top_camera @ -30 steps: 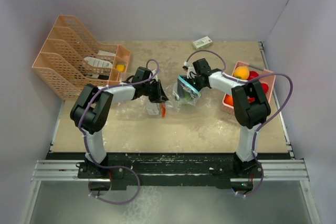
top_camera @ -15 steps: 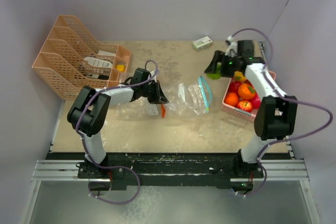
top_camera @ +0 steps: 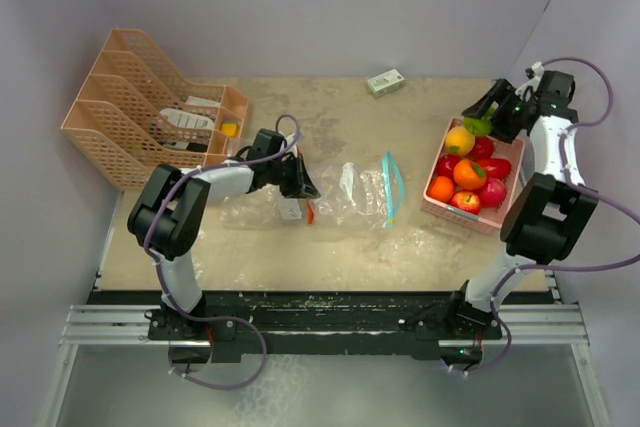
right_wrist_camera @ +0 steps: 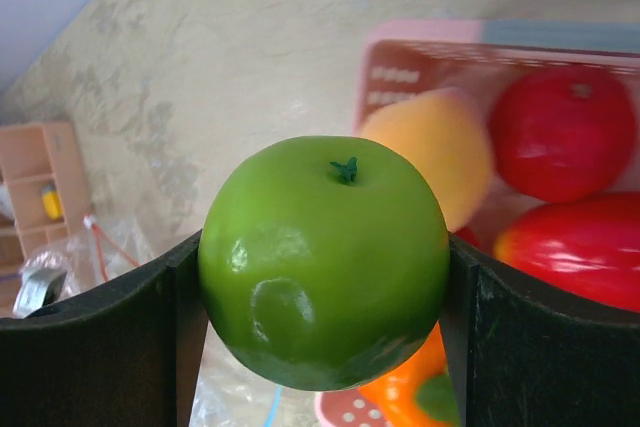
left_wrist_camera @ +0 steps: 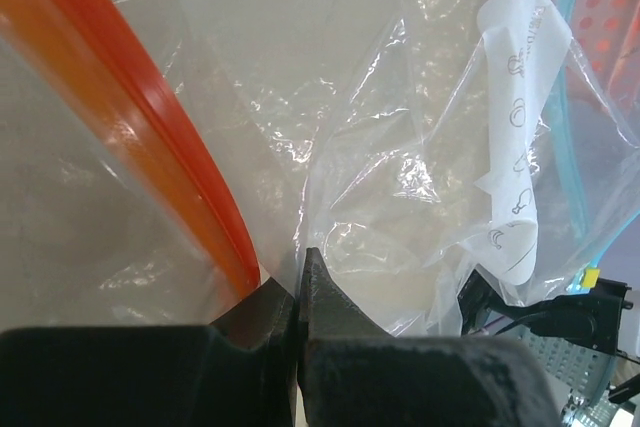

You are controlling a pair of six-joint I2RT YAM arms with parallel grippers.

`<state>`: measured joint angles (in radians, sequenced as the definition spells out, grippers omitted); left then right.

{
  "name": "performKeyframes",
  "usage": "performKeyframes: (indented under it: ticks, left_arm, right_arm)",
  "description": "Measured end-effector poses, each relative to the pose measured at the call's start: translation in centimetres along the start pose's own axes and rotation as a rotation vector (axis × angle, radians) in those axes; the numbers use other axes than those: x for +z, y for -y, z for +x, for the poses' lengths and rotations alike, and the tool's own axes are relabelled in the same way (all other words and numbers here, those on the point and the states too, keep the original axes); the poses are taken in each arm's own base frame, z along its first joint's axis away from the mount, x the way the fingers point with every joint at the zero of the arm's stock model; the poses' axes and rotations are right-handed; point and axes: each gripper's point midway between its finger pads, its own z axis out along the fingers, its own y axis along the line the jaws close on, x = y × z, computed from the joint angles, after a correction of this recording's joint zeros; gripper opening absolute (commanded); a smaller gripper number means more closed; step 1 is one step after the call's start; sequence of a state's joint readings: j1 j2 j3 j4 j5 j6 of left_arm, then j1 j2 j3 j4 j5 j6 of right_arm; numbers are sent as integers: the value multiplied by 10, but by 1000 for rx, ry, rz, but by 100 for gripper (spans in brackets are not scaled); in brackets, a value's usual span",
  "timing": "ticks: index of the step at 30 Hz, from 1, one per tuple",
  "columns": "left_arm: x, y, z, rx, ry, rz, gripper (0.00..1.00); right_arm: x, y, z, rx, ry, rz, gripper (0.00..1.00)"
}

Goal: Open the zip-top bag and remove the fake food
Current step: Place the fake fruit in the bin.

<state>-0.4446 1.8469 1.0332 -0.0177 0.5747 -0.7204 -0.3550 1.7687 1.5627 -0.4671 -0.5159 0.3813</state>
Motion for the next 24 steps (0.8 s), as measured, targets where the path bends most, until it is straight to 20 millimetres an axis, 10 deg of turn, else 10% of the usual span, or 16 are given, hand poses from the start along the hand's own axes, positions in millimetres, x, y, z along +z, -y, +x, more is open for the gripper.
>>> performKeyframes:
  ticks: [8, 24]
  left_arm:
    - [-2, 10, -24, 38, 25, 17, 0]
    - [6, 0, -37, 28, 4, 10, 0]
  right_arm:
    - [-2, 84, -10, 108, 25, 220, 67]
    - [-18, 122, -26, 26, 69, 476, 94]
